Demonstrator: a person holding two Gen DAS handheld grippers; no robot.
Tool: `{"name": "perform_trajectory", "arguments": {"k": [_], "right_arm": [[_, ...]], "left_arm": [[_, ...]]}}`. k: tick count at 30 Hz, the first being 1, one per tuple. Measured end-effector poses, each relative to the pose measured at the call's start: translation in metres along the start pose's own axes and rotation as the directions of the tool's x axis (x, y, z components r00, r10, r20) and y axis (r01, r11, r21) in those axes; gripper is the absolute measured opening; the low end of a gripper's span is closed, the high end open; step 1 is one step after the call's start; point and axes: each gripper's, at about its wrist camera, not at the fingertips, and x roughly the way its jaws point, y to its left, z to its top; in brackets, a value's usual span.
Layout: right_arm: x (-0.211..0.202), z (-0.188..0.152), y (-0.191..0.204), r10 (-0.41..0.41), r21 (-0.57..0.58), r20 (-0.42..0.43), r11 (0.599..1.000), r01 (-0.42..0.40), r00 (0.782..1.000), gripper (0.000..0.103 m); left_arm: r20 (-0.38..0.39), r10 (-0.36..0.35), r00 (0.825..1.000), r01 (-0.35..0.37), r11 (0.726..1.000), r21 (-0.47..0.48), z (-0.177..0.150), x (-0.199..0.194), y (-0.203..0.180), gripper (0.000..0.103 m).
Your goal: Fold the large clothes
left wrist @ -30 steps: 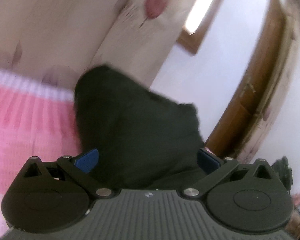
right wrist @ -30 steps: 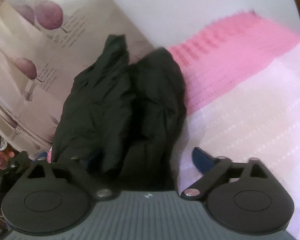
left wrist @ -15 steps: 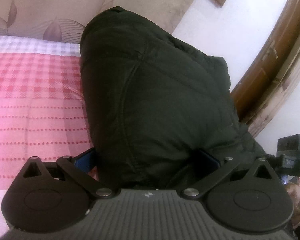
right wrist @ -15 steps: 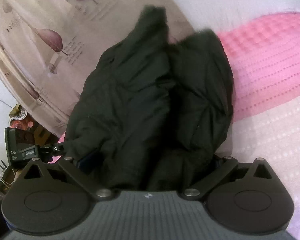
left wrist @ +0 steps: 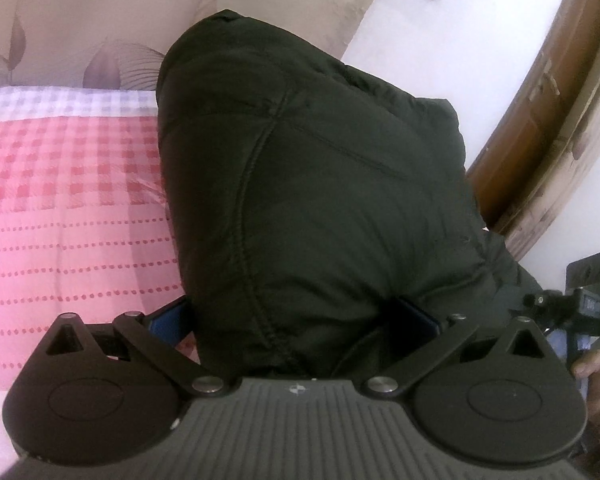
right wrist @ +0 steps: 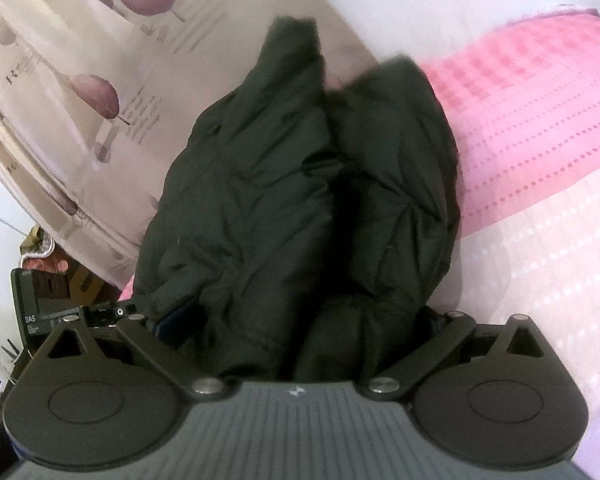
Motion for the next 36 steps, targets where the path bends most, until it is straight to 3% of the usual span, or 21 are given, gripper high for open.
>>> {"name": "perform_trajectory", "arguments": {"k": [10,18,21,24,26,29,30,36], "right_arm": [[0.001,0.002,0.0,-0.01,0.044,0.016,0.999,0.009,1.0,0.103],[0.006,0.001,0.009,-0.038,-0.069,-0.018,0.997,0.037,0.999,0.103],[0.006,0.0,0.012,-0.058,-0.101,-0.015,0.993,0.056,0.998,0.097],[0.003,0.001,0.01,-0.046,-0.097,-0.017,0.994,0.044,0.999,0.089],[0.0,0.004,0.004,-0.017,-0.072,-0.024,0.997,0.016,1.0,0.089],[-0.004,0.013,-0.011,0.022,0.024,-0.019,0.999,-0.022,1.0,0.093],[-0.003,0.015,-0.015,0.039,0.049,-0.031,0.998,-0.038,0.999,0.099],[0.009,0.026,-0.022,0.073,0.062,-0.032,0.996,-0.071,0.997,0.103]], "left_arm": [[-0.022,-0.003,1.0,0.004,1.0,0.028,0.003,0.002,0.001,0.103],[-0.052,-0.011,0.999,0.012,0.999,0.03,0.007,0.004,0.003,0.103],[-0.061,-0.02,0.998,0.021,0.999,0.031,0.008,0.006,0.004,0.103],[-0.07,-0.047,0.996,0.048,0.999,0.019,0.01,0.007,0.01,0.103],[-0.071,-0.071,0.995,0.072,0.997,0.01,0.011,0.007,0.014,0.103],[-0.073,-0.13,0.989,0.126,0.991,-0.049,0.013,0.008,0.027,0.103],[-0.077,-0.155,0.985,0.149,0.986,-0.076,0.013,0.009,0.032,0.103],[-0.102,-0.244,0.964,0.231,0.965,-0.123,0.014,0.021,0.043,0.103]]}}
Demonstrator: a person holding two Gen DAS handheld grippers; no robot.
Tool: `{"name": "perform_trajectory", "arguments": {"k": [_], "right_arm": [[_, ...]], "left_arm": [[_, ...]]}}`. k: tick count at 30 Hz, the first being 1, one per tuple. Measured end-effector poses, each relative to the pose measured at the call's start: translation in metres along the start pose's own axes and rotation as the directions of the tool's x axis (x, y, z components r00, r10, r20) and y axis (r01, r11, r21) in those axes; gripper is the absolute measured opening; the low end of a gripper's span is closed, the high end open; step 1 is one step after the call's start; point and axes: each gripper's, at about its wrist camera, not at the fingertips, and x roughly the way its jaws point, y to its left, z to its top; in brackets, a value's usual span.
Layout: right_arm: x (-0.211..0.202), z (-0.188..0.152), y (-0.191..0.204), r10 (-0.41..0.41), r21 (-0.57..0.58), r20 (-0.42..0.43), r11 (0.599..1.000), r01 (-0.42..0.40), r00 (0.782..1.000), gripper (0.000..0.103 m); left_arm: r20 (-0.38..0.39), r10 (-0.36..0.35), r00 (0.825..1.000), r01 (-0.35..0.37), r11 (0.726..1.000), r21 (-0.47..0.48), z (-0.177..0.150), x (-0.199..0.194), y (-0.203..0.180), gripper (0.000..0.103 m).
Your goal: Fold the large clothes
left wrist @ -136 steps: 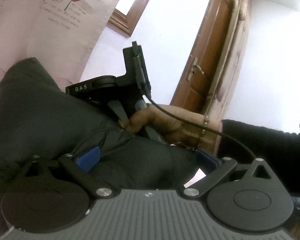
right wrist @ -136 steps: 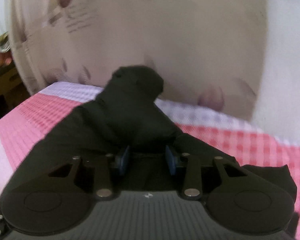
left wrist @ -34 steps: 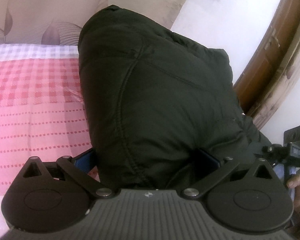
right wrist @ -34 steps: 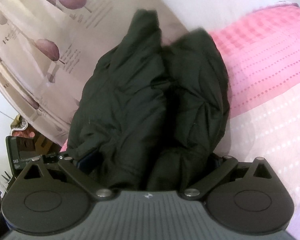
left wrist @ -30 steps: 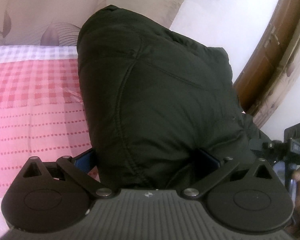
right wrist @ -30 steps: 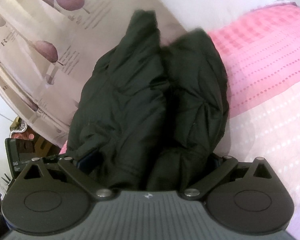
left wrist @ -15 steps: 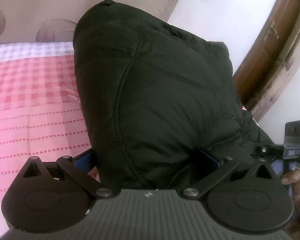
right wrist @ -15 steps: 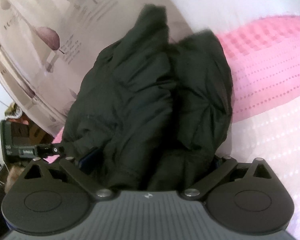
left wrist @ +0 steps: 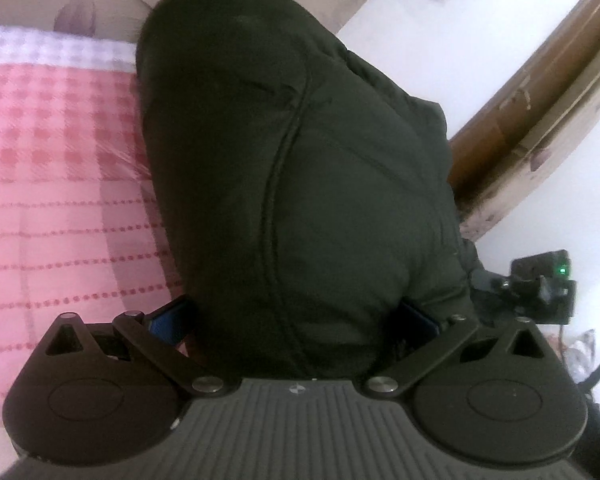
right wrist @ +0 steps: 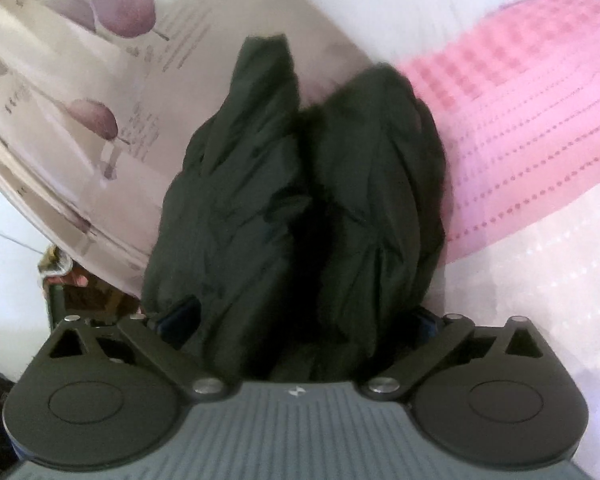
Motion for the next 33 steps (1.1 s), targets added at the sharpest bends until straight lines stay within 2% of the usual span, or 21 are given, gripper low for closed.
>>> {"name": "perform_trajectory", "arguments": {"k": [3,4,5,7,8,10,14,16,23,33], "right_arm": [[0.017,-0.002,0.012,-0.019,-0.096,-0.039,0.995,0.015,0.999,0.103],[0.021,-0.003,0.017,-0.022,-0.124,-0.052,0.992,0.016,0.998,0.102],[0.025,-0.005,0.021,-0.029,-0.146,-0.061,0.989,0.019,0.998,0.098],[0.026,-0.008,0.03,-0.044,-0.183,-0.052,0.983,0.034,0.998,0.08],[0.025,-0.01,0.035,-0.057,-0.209,-0.039,0.977,0.047,0.998,0.076],[0.022,-0.015,0.051,-0.108,-0.296,-0.002,0.95,0.102,0.994,0.064],[0.024,-0.026,0.079,-0.184,-0.405,0.06,0.894,0.193,0.981,0.056],[0.026,-0.029,0.09,-0.199,-0.424,0.082,0.88,0.214,0.977,0.051],[0.038,-0.042,0.117,-0.192,-0.462,0.102,0.86,0.217,0.976,0.045],[0.059,-0.067,0.184,-0.123,-0.549,0.094,0.821,0.154,0.988,0.038]], "left_arm": [[0.014,-0.043,0.999,0.043,0.998,-0.045,-0.002,0.005,0.007,0.103],[0.026,-0.033,0.999,0.034,0.999,-0.034,-0.003,0.005,0.004,0.102],[0.04,-0.009,0.999,0.009,1.0,-0.009,-0.006,0.004,-0.002,0.1],[0.095,0.077,0.993,-0.086,0.992,0.093,-0.013,0.001,-0.024,0.091],[0.119,0.108,0.987,-0.124,0.984,0.131,-0.017,-0.001,-0.033,0.089],[0.156,0.148,0.977,-0.173,0.972,0.159,-0.022,-0.004,-0.046,0.082],[0.223,0.197,0.955,-0.243,0.949,0.203,-0.03,-0.012,-0.063,0.077],[0.245,0.213,0.946,-0.265,0.942,0.205,-0.033,-0.018,-0.067,0.075],[0.301,0.251,0.92,-0.32,0.925,0.205,-0.038,-0.053,-0.07,0.072],[0.365,0.293,0.883,-0.37,0.915,0.16,-0.054,-0.12,-0.069,0.072]]}}
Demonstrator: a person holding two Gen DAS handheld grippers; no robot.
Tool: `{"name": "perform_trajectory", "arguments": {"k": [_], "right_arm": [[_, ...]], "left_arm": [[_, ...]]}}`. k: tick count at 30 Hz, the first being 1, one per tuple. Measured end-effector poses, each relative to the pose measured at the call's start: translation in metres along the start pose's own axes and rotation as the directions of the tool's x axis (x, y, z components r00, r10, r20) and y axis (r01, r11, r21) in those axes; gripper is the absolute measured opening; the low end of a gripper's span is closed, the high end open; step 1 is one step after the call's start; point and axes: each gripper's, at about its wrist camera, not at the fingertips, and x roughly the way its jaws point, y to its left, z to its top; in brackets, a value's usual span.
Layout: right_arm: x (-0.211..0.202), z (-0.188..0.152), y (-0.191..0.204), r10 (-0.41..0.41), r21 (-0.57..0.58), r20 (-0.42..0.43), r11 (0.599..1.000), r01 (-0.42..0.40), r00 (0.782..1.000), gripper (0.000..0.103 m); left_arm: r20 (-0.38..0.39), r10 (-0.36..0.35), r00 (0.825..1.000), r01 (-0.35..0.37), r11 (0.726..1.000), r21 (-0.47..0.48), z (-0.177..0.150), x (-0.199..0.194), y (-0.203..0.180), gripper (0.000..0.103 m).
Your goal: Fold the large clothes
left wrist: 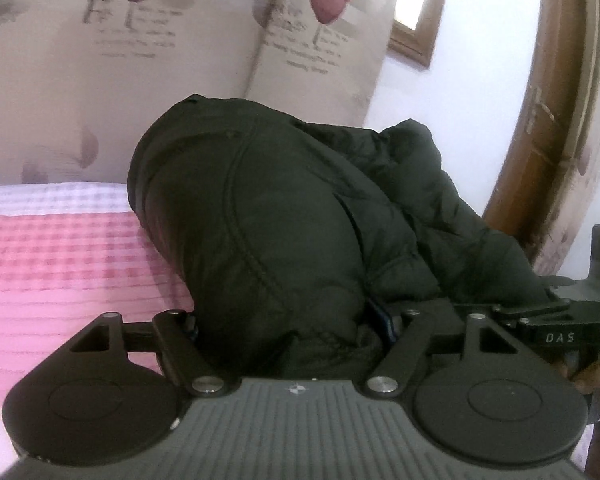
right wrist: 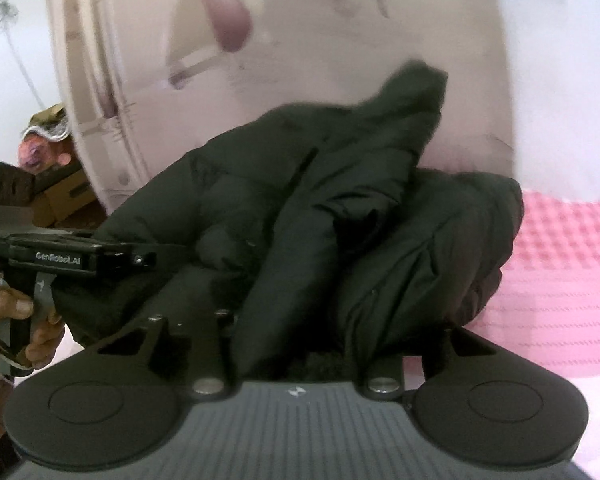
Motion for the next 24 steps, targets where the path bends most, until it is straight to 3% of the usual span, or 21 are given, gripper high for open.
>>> {"name": "perform_trajectory", "arguments": {"k": [13,24], "right_arm": [[-0.003,-0.006,0.086,0.111,0.013,0.016,0.994,-0.111,0.994,0.038],[-0.003,-0.055,0.123,0.159,0.134,-0.009,0.979,-0.156,0.987,0.037]], "left_arm": [[0.027,0.059,0.998,-0.058,0.998,-0.022,-0.017,-0.095,0.036,0.071],[-0.004,0.1,0.995,-0.1,0.994,-0.042,-0.073,-0.135,0.065,0.076]]}}
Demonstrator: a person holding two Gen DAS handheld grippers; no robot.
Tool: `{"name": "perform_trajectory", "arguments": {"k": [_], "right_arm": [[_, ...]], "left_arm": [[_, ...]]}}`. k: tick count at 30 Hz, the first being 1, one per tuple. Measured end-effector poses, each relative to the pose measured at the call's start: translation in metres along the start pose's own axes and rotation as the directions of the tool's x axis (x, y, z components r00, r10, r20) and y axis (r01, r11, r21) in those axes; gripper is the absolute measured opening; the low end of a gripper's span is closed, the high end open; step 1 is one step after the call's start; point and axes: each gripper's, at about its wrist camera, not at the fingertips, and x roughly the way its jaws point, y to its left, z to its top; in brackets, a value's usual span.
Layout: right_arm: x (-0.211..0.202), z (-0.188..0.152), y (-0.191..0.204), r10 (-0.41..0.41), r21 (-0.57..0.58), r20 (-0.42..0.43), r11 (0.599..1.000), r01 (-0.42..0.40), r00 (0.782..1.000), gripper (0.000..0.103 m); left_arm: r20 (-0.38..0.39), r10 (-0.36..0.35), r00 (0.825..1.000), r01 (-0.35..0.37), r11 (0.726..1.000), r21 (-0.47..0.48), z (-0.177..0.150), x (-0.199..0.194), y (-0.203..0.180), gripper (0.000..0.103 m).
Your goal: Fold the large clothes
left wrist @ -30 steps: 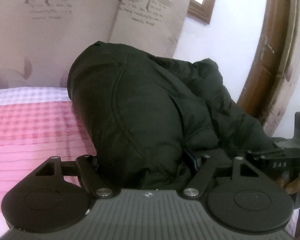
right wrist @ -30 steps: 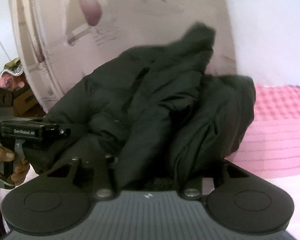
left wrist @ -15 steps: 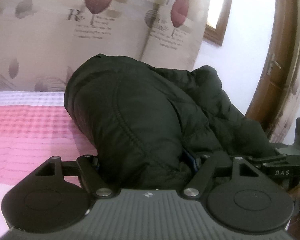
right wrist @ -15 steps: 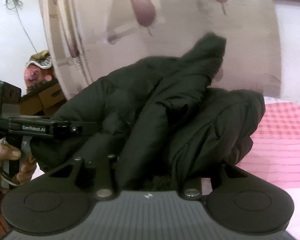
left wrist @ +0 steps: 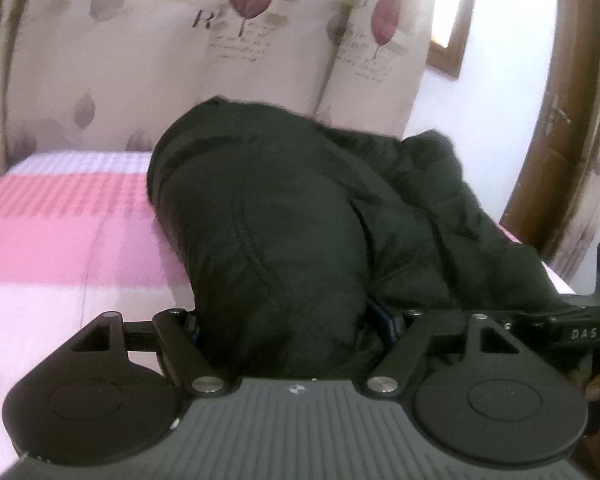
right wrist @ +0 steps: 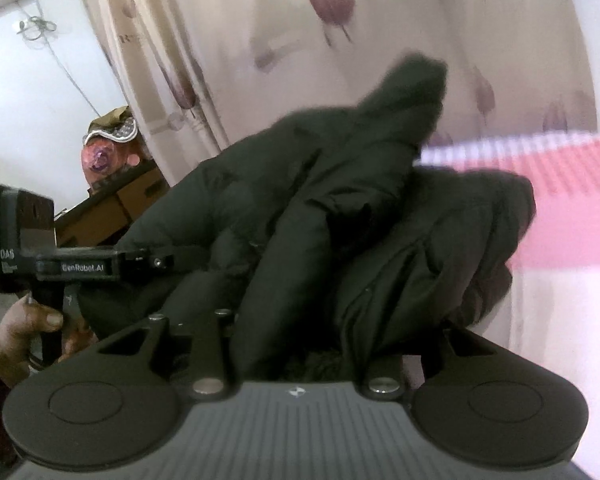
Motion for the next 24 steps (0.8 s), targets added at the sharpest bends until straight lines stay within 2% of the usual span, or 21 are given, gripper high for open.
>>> {"name": "perform_trajectory", "arguments": {"k": [3,5,6,9,12,14,17,20,23,24], "right_arm": [[0.001,-0.015,-0.009,-0.013,0.057,-0.004,0.998,0.013,1.0,0.038],[0.003,-0.022,-0.016,-0.012,0.078,0.001,0.997,0.012,1.0,0.044],[0.004,-0.026,-0.02,-0.021,0.085,0.002,0.996,0.021,1.0,0.05],[0.008,-0.033,-0.03,-0.001,0.128,0.011,0.992,0.0,1.0,0.059],[0.011,-0.042,-0.035,-0.05,0.151,0.021,0.987,0.046,0.999,0.084],[0.009,-0.047,-0.037,-0.051,0.151,0.04,0.988,0.045,0.998,0.086],[0.008,-0.046,-0.028,-0.099,0.109,0.047,0.99,0.094,0.994,0.091],[0.0,-0.043,-0.019,-0.147,0.077,0.066,0.987,0.142,0.987,0.092],[-0.016,-0.04,0.004,-0.229,-0.013,0.116,0.973,0.232,0.967,0.092],[-0.024,-0.039,0.014,-0.249,-0.037,0.143,0.966,0.256,0.958,0.092]], "left_arm": [[0.008,0.017,1.0,-0.017,1.0,-0.015,-0.015,0.0,0.009,0.087],[0.025,0.045,0.999,-0.045,0.999,0.013,-0.024,0.001,0.01,0.098],[0.041,0.064,0.997,-0.065,0.997,0.038,-0.028,-0.001,0.008,0.103],[0.087,0.084,0.993,-0.09,0.993,0.07,-0.035,-0.003,0.006,0.103],[0.112,0.092,0.989,-0.097,0.995,0.04,-0.039,-0.006,0.006,0.103],[0.14,0.123,0.983,-0.132,0.99,0.056,-0.041,-0.01,-0.001,0.103],[0.19,0.211,0.959,-0.235,0.965,0.113,-0.042,-0.018,-0.02,0.103],[0.255,0.291,0.922,-0.342,0.922,0.184,-0.04,-0.025,-0.041,0.103],[0.308,0.355,0.883,-0.428,0.878,0.214,-0.036,-0.033,-0.061,0.103],[0.319,0.361,0.876,-0.438,0.872,0.217,-0.036,-0.034,-0.067,0.103]]}}
